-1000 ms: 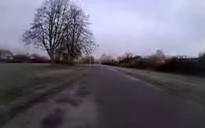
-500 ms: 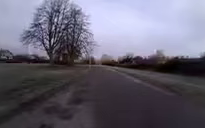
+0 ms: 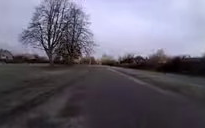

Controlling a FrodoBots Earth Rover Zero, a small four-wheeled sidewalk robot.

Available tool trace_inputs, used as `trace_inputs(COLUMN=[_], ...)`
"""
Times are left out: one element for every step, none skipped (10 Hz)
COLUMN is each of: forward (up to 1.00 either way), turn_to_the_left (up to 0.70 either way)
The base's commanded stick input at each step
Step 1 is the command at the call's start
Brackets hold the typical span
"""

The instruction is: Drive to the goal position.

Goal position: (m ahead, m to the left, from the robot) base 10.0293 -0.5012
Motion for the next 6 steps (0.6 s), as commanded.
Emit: trace_inputs(forward=[0.85, 0.85, 0.85, 0.85, 0.85, 0.85], turn_to_the_left=[0.0, 0.0, 0.0, 0.0, 0.0, 0.0])
